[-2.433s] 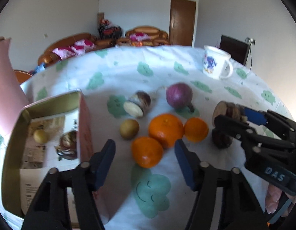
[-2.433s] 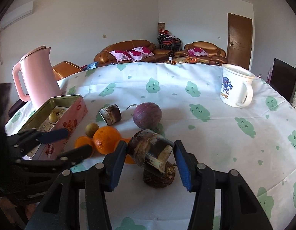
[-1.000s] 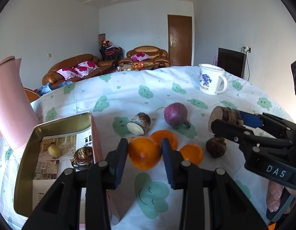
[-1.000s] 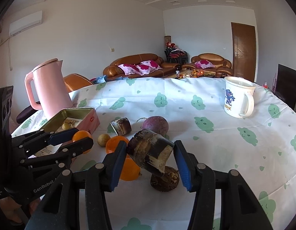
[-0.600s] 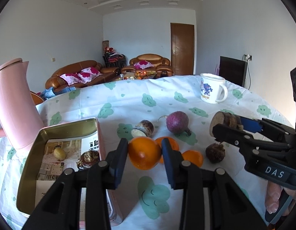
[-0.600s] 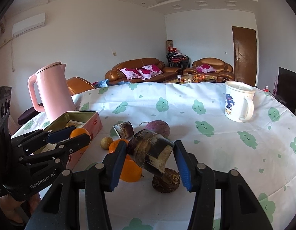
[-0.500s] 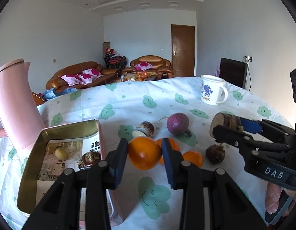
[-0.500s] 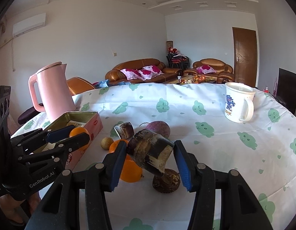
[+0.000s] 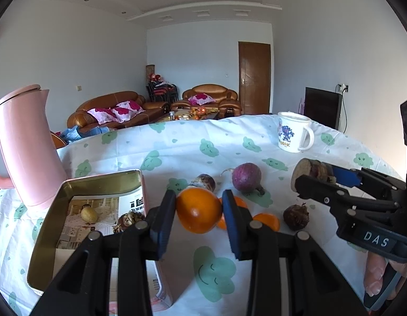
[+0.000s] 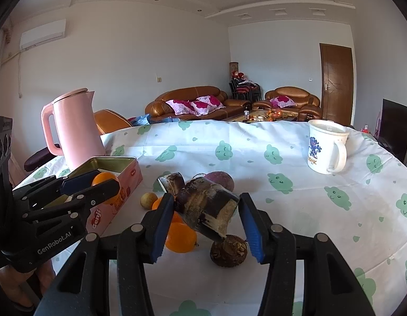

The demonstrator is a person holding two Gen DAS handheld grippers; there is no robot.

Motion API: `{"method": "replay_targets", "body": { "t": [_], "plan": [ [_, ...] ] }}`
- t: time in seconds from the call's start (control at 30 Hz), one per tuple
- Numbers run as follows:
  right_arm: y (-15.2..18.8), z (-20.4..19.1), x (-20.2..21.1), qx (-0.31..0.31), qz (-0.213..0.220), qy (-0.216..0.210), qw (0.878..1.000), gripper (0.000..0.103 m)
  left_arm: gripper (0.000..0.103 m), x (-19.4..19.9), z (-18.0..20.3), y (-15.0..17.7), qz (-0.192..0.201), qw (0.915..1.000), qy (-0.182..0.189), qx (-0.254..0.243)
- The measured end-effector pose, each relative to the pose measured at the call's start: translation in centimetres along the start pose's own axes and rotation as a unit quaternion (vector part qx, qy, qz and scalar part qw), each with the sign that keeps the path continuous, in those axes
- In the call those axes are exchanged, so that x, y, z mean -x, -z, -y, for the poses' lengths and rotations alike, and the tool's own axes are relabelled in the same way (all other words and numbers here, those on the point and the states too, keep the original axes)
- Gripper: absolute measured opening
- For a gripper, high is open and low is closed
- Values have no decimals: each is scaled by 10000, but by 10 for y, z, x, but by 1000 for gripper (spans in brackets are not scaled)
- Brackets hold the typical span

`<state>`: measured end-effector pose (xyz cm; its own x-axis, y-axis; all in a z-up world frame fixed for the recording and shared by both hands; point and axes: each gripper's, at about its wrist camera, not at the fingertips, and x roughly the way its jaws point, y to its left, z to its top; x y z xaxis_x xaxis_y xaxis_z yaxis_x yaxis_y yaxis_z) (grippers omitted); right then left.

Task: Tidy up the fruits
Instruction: 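Lift the orange with the left tool while the right tool lifts the taro piece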

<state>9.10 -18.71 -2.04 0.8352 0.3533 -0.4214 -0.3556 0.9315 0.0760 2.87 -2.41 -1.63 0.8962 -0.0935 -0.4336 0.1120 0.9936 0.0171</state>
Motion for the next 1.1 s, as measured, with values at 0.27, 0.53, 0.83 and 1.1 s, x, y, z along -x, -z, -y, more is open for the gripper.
{"method": "replay_targets", "body": {
  "t": [0.27,0.53,0.83,1.1],
  "plan": [
    [0,-2,2,35,78,8,10000,52,37,4,-1,0,76,10000,-13,12],
    [0,-3,5,62,143,-1,9999,52,37,8,-1,-1,150,9999,-22,24],
    [0,-5,8,100,237,6,9997,52,37,11,-2,-2,250,9997,-39,24],
    [1,-5,11,133,320,19,9994,52,37,15,-1,-1,365,9993,-47,52]
  ]
}}
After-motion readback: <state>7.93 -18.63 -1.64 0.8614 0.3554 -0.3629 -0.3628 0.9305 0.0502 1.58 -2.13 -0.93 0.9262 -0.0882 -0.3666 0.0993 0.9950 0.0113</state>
